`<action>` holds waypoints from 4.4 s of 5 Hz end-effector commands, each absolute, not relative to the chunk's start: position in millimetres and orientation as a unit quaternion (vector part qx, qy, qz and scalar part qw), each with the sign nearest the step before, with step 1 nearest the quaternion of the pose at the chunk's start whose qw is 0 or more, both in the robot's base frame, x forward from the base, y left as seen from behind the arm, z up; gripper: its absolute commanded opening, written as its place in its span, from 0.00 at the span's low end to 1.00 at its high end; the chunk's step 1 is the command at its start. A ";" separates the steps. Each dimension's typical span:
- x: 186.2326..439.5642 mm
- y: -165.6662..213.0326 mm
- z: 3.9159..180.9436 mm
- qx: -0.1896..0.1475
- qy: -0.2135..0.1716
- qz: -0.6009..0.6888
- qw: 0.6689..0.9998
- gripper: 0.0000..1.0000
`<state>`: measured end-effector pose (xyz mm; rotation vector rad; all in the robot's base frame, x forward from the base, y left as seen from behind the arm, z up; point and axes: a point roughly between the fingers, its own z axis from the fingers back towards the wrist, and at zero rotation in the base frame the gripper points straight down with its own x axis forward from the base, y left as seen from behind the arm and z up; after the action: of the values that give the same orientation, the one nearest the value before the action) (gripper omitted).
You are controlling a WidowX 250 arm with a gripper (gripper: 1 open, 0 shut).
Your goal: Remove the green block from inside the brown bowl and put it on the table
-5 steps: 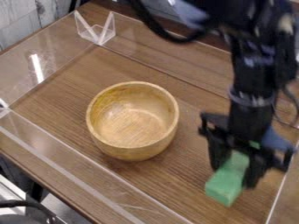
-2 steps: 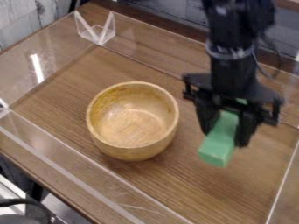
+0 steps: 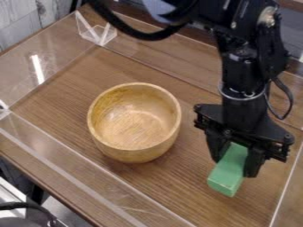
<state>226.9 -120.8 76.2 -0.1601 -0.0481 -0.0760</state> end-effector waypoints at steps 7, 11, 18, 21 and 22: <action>237.9 -100.2 45.6 -0.083 -0.024 -0.032 0.996 0.00; 235.3 -95.2 45.3 -0.086 -0.005 -0.027 0.996 0.00; 238.2 -90.6 70.2 -0.092 -0.004 -0.021 0.996 1.00; 240.7 -90.7 70.9 -0.105 -0.017 -0.018 0.994 1.00; 241.9 -90.1 73.1 -0.109 -0.021 -0.016 0.994 1.00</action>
<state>232.4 -89.0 56.9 -0.2007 0.0264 -0.0317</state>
